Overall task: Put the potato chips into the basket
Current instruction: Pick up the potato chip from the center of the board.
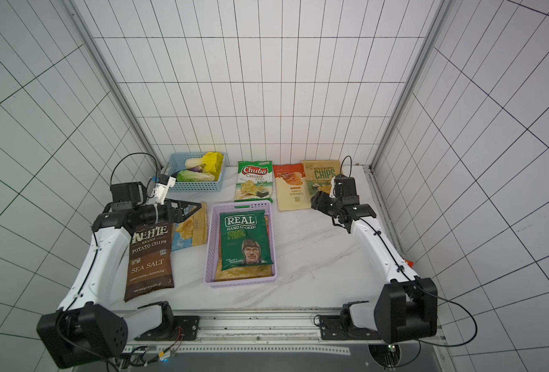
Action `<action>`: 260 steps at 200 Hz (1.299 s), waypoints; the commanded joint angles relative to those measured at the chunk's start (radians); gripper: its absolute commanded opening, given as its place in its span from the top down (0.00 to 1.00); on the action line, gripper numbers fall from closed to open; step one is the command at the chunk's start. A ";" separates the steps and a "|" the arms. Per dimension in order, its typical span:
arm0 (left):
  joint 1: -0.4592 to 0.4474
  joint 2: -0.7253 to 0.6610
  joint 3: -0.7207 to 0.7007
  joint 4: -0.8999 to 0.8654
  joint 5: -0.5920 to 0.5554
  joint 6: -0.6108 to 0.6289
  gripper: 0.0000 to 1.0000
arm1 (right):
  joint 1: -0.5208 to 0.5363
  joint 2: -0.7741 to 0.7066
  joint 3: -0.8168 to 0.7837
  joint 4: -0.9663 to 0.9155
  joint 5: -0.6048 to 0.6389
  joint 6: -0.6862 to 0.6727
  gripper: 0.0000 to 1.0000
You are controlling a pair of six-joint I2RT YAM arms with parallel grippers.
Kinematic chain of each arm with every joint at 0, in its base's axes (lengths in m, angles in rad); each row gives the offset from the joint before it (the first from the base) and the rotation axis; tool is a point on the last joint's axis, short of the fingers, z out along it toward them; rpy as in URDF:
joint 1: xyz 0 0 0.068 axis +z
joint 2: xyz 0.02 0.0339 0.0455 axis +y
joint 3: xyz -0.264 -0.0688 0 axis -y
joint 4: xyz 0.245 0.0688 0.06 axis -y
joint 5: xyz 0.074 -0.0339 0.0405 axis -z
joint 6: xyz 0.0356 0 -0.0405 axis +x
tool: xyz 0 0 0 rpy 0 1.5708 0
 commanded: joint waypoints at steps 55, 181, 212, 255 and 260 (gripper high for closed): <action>-0.019 0.009 -0.046 0.045 0.045 0.010 0.02 | -0.177 0.308 -0.102 0.491 -0.047 0.501 0.36; -0.036 0.001 -0.056 0.061 0.038 0.001 0.02 | -0.182 0.638 0.022 0.667 -0.013 0.685 0.41; -0.036 0.002 -0.056 0.062 0.037 0.003 0.02 | -0.184 0.686 0.043 0.696 -0.005 0.695 0.55; -0.036 -0.003 -0.060 0.069 0.036 -0.006 0.02 | -0.185 0.714 0.049 0.778 -0.034 0.712 0.76; -0.036 -0.003 -0.060 0.070 0.036 -0.006 0.02 | -0.185 0.706 0.045 0.782 -0.032 0.708 0.83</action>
